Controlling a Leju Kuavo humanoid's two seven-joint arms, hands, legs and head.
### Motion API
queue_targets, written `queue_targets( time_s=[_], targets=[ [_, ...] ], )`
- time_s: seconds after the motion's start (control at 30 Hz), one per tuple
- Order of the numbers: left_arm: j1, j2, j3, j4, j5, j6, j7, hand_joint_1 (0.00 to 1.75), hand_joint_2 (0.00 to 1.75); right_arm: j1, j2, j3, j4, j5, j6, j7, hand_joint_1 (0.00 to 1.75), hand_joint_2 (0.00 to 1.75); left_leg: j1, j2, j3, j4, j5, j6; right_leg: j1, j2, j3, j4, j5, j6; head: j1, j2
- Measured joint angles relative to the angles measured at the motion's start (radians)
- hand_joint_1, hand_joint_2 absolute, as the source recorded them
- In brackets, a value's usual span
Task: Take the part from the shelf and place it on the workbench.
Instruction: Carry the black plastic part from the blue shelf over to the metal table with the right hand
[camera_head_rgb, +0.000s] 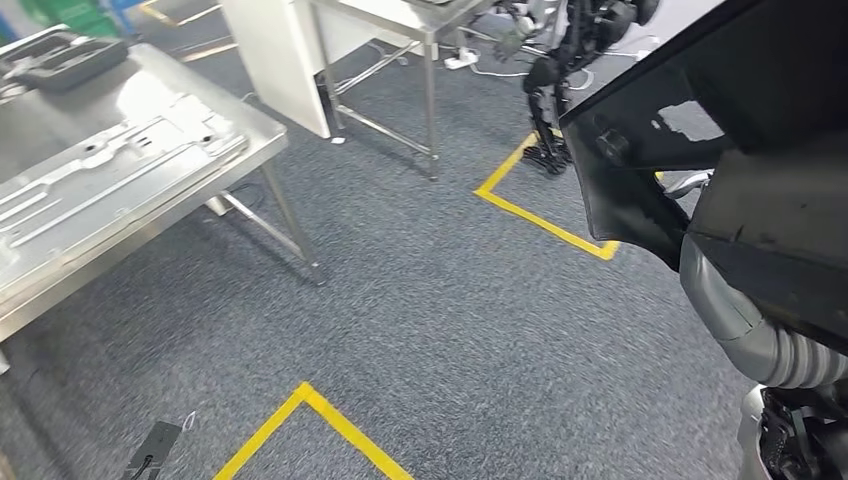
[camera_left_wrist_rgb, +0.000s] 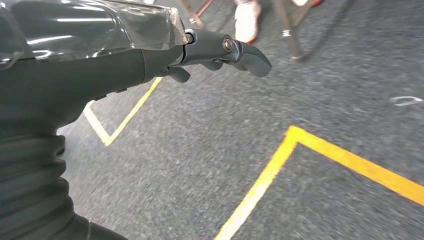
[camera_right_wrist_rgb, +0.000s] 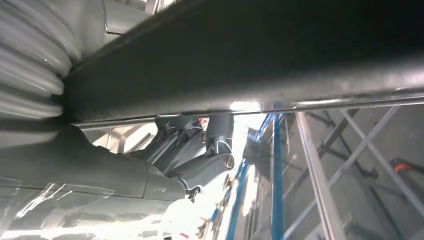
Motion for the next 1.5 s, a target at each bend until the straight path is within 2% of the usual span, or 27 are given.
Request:
queue_targets(
  time_s=[0.03,0.13,0.17,0.2,0.27,0.33,0.4,0.47,0.53,0.57,0.63,0.67,0.73,0.77,0.83,0.9,0.97,1.0,1.03,1.1,1.17,1.2,1.27,1.33,1.4,1.47,1.5],
  targets=[
    [0.001,0.0,0.0,0.0,0.0,0.0,0.0,0.0,1.75,0.0,0.0,0.0,0.0,0.0,0.0,0.0,1.75,1.75,-0.001,0.008,0.028,-0.053,0.028,0.003,0.001,-0.013,0.002,0.0,-0.002,0.0,0.0,0.0],
    [-0.003,0.0,0.0,0.0,0.0,0.0,0.0,0.0,1.75,-0.003,0.0,0.0,0.0,-0.001,-0.001,0.0,1.75,1.75,-0.016,0.081,0.134,-0.258,0.103,0.021,0.007,-0.046,0.011,0.001,-0.009,0.009,0.0,0.0],
    [-0.005,0.0,0.0,0.0,0.0,0.0,0.0,0.0,1.75,-0.004,0.0,0.0,0.0,-0.001,-0.001,0.0,1.75,1.75,-0.022,0.095,0.147,-0.287,0.108,0.027,0.009,-0.057,0.013,0.0,-0.012,0.013,0.001,0.0],
    [-0.006,0.0,0.0,0.0,0.0,0.0,0.0,0.0,1.75,-0.005,0.0,0.0,0.0,-0.001,-0.001,0.001,1.75,1.75,-0.026,0.091,0.146,-0.293,0.107,0.031,0.01,-0.068,0.015,-0.001,-0.014,0.018,0.001,0.0],
    [-0.005,0.0,0.0,0.0,0.0,0.0,0.001,0.0,1.75,-0.007,0.0,0.0,0.0,-0.002,-0.001,0.002,1.75,1.75,-0.023,0.063,0.148,-0.301,0.111,0.041,0.009,-0.08,0.022,-0.001,-0.022,0.029,0.002,0.0],
    [-0.006,0.0,0.001,0.0,0.0,0.001,0.002,0.0,1.75,-0.009,0.0,0.0,0.0,-0.002,-0.001,0.0,1.75,1.75,-0.015,0.036,0.157,-0.31,0.117,0.051,0.005,-0.039,0.005,0.05,-0.056,0.037,0.004,0.0],
    [-0.011,-0.001,0.001,0.0,0.0,0.002,0.003,0.0,1.75,-0.006,-0.001,0.0,0.0,-0.002,-0.001,0.0,1.75,1.75,-0.011,0.008,0.161,-0.311,0.117,0.058,0.002,0.022,-0.057,0.178,-0.117,0.039,0.007,0.0],
    [-0.011,-0.002,0.001,0.0,0.0,0.002,0.003,0.0,1.75,-0.003,-0.001,0.0,0.0,-0.001,-0.001,0.0,1.75,1.75,-0.012,-0.023,0.161,-0.311,0.116,0.061,0.002,0.042,-0.113,0.276,-0.146,0.039,0.009,0.0],
    [-0.01,-0.002,0.001,0.0,0.0,0.002,0.003,0.0,1.75,-0.002,-0.001,0.0,0.0,0.0,-0.001,0.0,1.75,1.75,-0.011,-0.055,0.165,-0.31,0.115,0.059,0.001,0.05,-0.099,0.226,-0.097,0.038,0.009,0.0],
    [-0.009,-0.002,0.001,0.0,0.0,0.002,0.003,0.0,1.75,-0.003,-0.001,0.0,0.0,0.0,-0.001,0.0,1.75,1.75,-0.009,-0.071,0.167,-0.309,0.114,0.057,-0.001,0.065,-0.067,0.154,-0.054,0.037,0.009,0.0],
    [-0.01,-0.002,0.001,0.0,0.0,0.002,0.003,0.0,1.75,-0.003,-0.001,0.0,0.0,0.0,-0.001,0.0,1.75,1.75,-0.009,-0.099,0.166,-0.305,0.112,0.05,-0.005,0.109,-0.012,0.031,-0.002,0.035,0.009,0.0],
    [-0.009,-0.003,0.001,0.0,0.0,0.002,0.003,0.0,1.75,-0.003,-0.001,0.0,0.0,0.0,-0.001,0.0,1.75,1.75,-0.008,-0.111,0.163,-0.304,0.112,0.045,-0.006,0.124,0.0,0.003,0.006,0.033,0.009,0.0],
    [-0.006,-0.002,0.001,0.0,0.0,0.002,0.003,0.0,1.75,-0.004,-0.001,0.0,0.0,0.0,-0.001,0.0,1.75,1.75,-0.004,-0.134,0.155,-0.305,0.116,0.035,-0.003,0.109,0.002,-0.006,0.006,0.024,0.008,0.0],
    [-0.003,-0.002,0.001,0.0,0.0,0.002,0.003,0.0,1.75,-0.006,0.0,0.0,0.0,0.001,-0.001,0.0,1.75,1.75,-0.003,-0.13,0.151,-0.302,0.113,0.03,-0.002,0.097,0.003,-0.008,0.007,0.019,0.008,0.0],
    [-0.002,-0.002,0.001,0.0,0.0,0.002,0.003,0.0,1.75,-0.01,0.0,0.0,0.0,0.002,0.0,-0.001,1.75,1.75,-0.006,-0.081,0.126,-0.254,0.086,0.019,-0.004,0.071,0.008,-0.012,0.007,0.008,0.006,0.0],
    [-0.005,-0.002,0.001,0.0,0.0,0.001,0.003,0.0,1.75,-0.009,0.001,0.0,0.0,0.004,0.001,-0.003,1.75,1.75,-0.006,-0.022,0.064,-0.129,0.03,0.01,-0.002,0.046,0.011,-0.013,0.004,0.0,0.003,0.0],
    [-0.007,-0.003,0.001,0.0,0.0,0.0,0.003,0.0,1.75,-0.008,0.001,0.0,0.0,0.006,0.003,-0.003,1.75,1.75,-0.002,-0.005,0.001,-0.012,-0.003,0.004,-0.001,0.02,0.014,-0.013,0.0,-0.003,0.003,0.0],
    [-0.008,-0.003,0.001,0.0,0.0,0.0,0.003,0.0,1.75,-0.008,0.001,0.0,0.0,0.006,0.003,-0.004,1.75,1.75,0.0,-0.001,-0.007,-0.002,0.005,0.002,-0.001,0.007,0.016,-0.013,-0.003,-0.003,0.003,0.0],
    [-0.008,-0.002,0.001,0.0,0.0,0.0,0.003,0.0,1.75,-0.008,0.001,0.0,0.0,0.006,0.003,-0.004,1.75,1.75,0.001,0.004,0.007,-0.035,0.03,0.001,-0.001,-0.005,0.019,-0.013,-0.006,-0.002,0.002,0.0],
    [-0.01,-0.002,0.001,0.0,0.0,0.0,0.003,0.0,1.75,-0.008,0.002,0.0,0.0,0.007,0.003,-0.004,1.75,1.75,-0.002,0.043,0.079,-0.183,0.094,0.004,0.001,-0.029,0.03,-0.013,-0.013,0.004,0.002,0.0],
    [-0.013,-0.002,0.001,0.0,0.0,0.0,0.003,0.0,1.75,-0.01,0.001,0.0,0.0,0.007,0.003,-0.005,1.75,1.75,-0.011,0.076,0.13,-0.283,0.123,0.015,0.007,-0.05,0.037,-0.013,-0.021,0.013,0.003,0.0],
    [-0.014,-0.002,0.001,0.0,0.0,0.0,0.003,0.0,1.75,-0.01,0.001,0.0,0.0,0.007,0.003,-0.006,1.75,1.75,-0.016,0.078,0.134,-0.296,0.122,0.021,0.01,-0.059,0.04,-0.014,-0.024,0.018,0.004,0.0],
    [-0.013,-0.002,0.001,0.0,0.0,0.0,0.003,0.0,1.75,-0.011,0.002,0.001,0.0,0.007,0.003,-0.007,1.75,1.75,-0.016,0.052,0.135,-0.3,0.125,0.034,0.011,-0.076,0.046,-0.019,-0.029,0.029,0.005,0.0],
    [-0.014,-0.001,0.001,0.0,0.0,0.0,0.002,0.0,1.75,-0.013,0.002,0.001,0.0,0.008,0.003,-0.009,1.75,1.75,-0.01,0.027,0.143,-0.306,0.127,0.047,0.007,-0.041,0.04,0.014,-0.053,0.038,0.005,0.0],
    [-0.019,0.0,0.002,0.0,0.0,0.0,0.001,0.0,1.75,-0.011,0.002,0.001,0.0,0.008,0.003,-0.012,1.75,1.75,-0.006,0.002,0.148,-0.309,0.128,0.056,0.003,0.021,-0.017,0.132,-0.108,0.042,0.008,0.0],
    [-0.022,0.001,0.002,0.0,0.0,0.0,0.001,0.0,1.75,-0.006,0.002,0.001,0.0,0.009,0.002,-0.013,1.75,1.75,-0.007,-0.025,0.148,-0.308,0.128,0.06,0.003,0.043,-0.096,0.264,-0.147,0.044,0.009,0.0],
    [-0.022,0.001,0.002,0.0,0.0,0.0,0.001,0.0,1.75,-0.005,0.002,0.001,0.0,0.009,0.002,-0.013,1.75,1.75,-0.007,-0.04,0.149,-0.308,0.128,0.06,0.002,0.045,-0.117,0.287,-0.142,0.044,0.009,0.0]
  ],
)
